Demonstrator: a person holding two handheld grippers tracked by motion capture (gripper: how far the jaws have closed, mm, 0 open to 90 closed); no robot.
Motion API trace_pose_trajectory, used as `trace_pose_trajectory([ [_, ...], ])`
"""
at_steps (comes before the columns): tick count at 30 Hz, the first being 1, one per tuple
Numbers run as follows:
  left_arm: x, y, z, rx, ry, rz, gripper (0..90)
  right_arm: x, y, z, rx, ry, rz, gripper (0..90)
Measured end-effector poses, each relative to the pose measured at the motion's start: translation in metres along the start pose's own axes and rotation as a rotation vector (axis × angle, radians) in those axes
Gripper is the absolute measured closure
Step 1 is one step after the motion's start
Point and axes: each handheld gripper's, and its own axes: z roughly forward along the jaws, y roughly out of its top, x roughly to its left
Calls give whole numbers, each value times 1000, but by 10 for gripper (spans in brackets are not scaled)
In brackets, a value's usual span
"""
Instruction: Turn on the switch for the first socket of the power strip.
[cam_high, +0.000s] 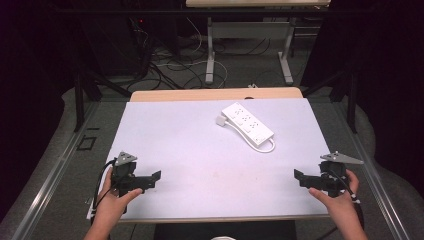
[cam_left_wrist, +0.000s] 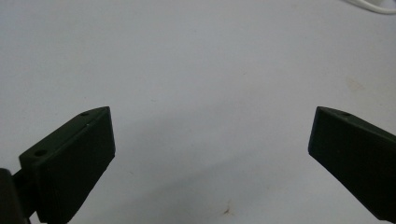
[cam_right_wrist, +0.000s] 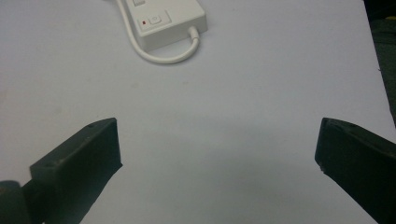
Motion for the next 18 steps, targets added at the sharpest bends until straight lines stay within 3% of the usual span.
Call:
trace_pose_trajectory([
  [5, -1, 1, 3, -8, 2, 17, 12, 1, -1, 3, 24, -11, -31, 0],
  [10, 0, 3, 3, -11, -10, -18, 31, 4, 4, 8, 44, -4, -53, 10],
  [14, 1, 6, 1, -11, -1, 0, 35, 6, 10, 12, 50, 7, -65, 42],
  [18, 0, 6, 0, -20, -4, -10, 37, 8, 17, 14, 58, 6, -89, 59],
])
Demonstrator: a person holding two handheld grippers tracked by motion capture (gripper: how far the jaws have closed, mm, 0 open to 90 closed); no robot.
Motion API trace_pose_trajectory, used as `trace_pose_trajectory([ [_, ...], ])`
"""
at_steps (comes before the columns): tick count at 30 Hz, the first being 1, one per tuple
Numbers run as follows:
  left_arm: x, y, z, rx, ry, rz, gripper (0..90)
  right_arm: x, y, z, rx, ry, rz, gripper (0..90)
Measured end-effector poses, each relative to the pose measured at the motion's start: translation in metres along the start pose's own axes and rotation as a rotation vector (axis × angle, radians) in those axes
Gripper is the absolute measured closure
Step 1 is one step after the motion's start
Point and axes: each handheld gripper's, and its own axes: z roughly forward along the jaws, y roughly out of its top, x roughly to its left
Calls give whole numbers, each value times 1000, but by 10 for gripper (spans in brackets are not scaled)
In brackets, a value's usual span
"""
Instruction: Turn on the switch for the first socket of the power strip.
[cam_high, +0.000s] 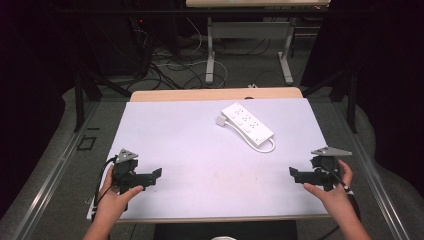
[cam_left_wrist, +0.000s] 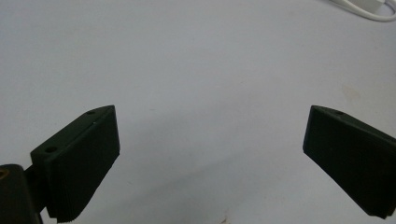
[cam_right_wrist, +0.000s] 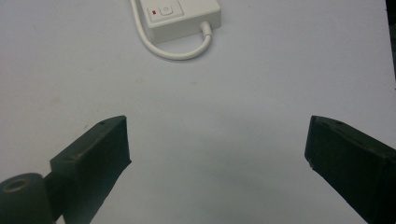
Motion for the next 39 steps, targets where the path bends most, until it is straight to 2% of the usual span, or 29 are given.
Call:
trace_pose_trajectory([
  [8, 0, 0, -1, 0, 2, 4, 50, 4, 16, 0, 6, 32, -25, 70],
  [10, 0, 0, -2, 17, 8, 13, 65, 5, 20, 1, 9, 30, -27, 89],
  [15, -1, -1, -1, 13, 9, 17, 67, 5, 28, 3, 12, 35, -36, 114],
  [25, -2, -1, -1, 8, 7, 11, 68, 6, 42, 8, 23, 42, -52, 145],
  [28, -2, -2, -1, 2, 4, -2, 68, 8, 46, 10, 23, 46, -57, 145],
  [31, -1, -2, -2, 1, 1, 8, 68, 9, 49, 13, 24, 51, -59, 146],
  [34, -2, -2, -2, -8, 4, -10, 68, 11, 53, 16, 27, 54, -61, 147],
  [37, 0, -2, -3, 6, -4, 2, 68, 13, 57, 20, 33, 56, -72, 149],
  [39, 0, -2, -3, -3, -2, -1, 68, 15, 60, 22, 39, 60, -71, 149],
])
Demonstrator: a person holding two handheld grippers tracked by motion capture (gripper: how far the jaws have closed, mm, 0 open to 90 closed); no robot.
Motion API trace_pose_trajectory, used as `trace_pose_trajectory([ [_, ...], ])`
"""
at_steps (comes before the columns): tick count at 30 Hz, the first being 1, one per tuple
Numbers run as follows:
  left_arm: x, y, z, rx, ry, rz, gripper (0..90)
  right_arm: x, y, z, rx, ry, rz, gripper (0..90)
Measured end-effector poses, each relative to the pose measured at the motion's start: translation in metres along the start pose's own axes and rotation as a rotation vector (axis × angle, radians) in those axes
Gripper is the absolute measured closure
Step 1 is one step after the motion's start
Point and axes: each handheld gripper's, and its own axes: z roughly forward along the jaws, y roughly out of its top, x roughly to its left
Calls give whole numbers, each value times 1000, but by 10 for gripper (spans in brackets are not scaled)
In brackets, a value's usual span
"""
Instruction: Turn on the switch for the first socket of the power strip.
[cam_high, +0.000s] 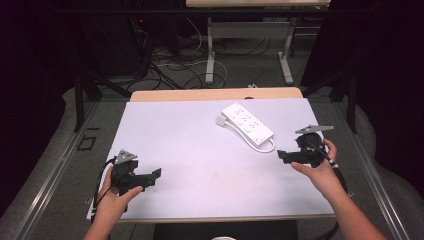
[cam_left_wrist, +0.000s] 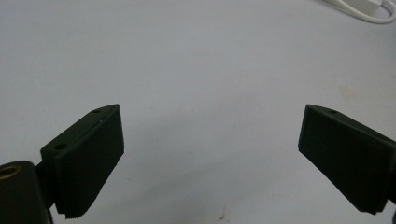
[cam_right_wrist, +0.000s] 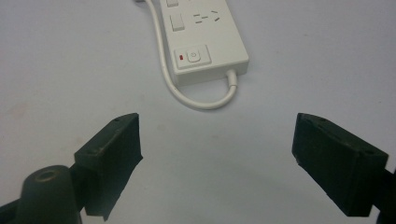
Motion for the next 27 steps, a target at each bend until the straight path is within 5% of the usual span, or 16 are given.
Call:
trace_pose_trajectory([
  [27, 1, -1, 1, -10, -3, 0, 4, 12, 45, 35, 63, 17, -50, 163],
])
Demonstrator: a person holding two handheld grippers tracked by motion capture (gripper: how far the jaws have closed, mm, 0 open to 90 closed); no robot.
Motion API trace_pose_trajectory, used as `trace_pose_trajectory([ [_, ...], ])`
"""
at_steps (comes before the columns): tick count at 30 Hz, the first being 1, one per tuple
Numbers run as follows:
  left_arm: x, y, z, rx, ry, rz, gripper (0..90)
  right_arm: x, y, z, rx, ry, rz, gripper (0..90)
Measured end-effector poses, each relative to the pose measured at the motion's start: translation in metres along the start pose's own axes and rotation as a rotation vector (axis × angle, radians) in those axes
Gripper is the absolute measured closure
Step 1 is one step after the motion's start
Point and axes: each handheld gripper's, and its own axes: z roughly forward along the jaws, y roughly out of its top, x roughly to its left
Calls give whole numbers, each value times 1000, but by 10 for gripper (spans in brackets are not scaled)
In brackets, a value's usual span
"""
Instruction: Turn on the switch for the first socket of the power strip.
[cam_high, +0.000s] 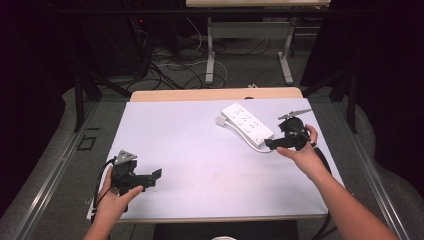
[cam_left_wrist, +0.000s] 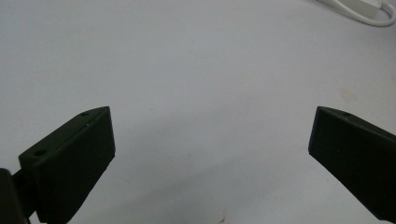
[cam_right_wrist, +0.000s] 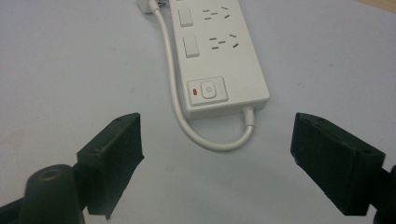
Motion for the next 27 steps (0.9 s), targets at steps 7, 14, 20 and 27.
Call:
trace_pose_trajectory([
  [7, 1, 0, -1, 15, -11, -2, 4, 0, 13, 6, 12, 5, 0, 179],
  [14, 1, -2, 0, -12, -8, -1, 4, 0, 26, 11, 18, 11, 5, 204],
  [20, 1, -2, -2, 3, -22, 4, 4, 4, 35, 19, 25, 17, -5, 228],
  [27, 1, -4, -1, -14, -7, -6, 4, 13, 45, 27, 37, 24, -8, 244],
])
